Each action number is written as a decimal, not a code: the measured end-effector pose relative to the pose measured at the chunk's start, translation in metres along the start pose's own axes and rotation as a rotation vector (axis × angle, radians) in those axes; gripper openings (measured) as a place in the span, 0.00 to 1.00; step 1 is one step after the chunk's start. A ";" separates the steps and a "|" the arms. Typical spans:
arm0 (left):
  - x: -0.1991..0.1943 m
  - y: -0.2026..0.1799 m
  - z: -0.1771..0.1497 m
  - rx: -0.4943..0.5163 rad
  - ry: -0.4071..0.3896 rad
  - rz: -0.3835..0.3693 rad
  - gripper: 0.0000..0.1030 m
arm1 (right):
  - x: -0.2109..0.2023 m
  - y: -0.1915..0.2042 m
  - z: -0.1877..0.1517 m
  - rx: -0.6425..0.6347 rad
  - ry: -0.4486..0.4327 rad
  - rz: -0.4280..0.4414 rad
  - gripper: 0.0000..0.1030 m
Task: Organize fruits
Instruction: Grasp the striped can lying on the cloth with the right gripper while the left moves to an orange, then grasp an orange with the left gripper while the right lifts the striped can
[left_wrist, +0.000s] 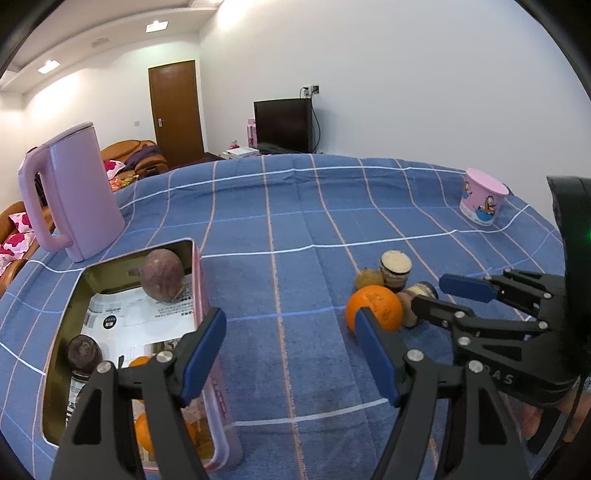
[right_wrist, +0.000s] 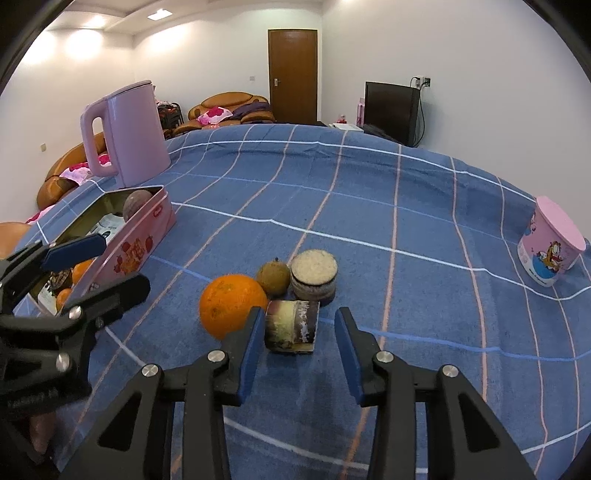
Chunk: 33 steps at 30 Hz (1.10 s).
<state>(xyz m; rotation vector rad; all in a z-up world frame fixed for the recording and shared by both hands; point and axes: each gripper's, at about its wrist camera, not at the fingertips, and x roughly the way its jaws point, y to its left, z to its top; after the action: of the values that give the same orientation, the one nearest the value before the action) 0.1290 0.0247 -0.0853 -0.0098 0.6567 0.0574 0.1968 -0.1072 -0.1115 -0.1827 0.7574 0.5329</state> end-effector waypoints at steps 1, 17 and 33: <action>0.001 -0.001 0.000 0.000 0.004 0.000 0.72 | 0.000 -0.002 -0.001 0.010 0.004 0.018 0.40; 0.012 -0.020 0.003 0.023 0.039 -0.039 0.72 | 0.007 -0.012 -0.005 0.055 0.046 0.067 0.40; 0.037 -0.039 0.007 0.029 0.110 -0.103 0.72 | -0.008 -0.029 -0.003 0.106 -0.038 -0.042 0.38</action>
<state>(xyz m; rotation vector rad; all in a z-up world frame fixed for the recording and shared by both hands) 0.1650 -0.0120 -0.1031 -0.0189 0.7661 -0.0523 0.2051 -0.1365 -0.1089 -0.0902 0.7416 0.4543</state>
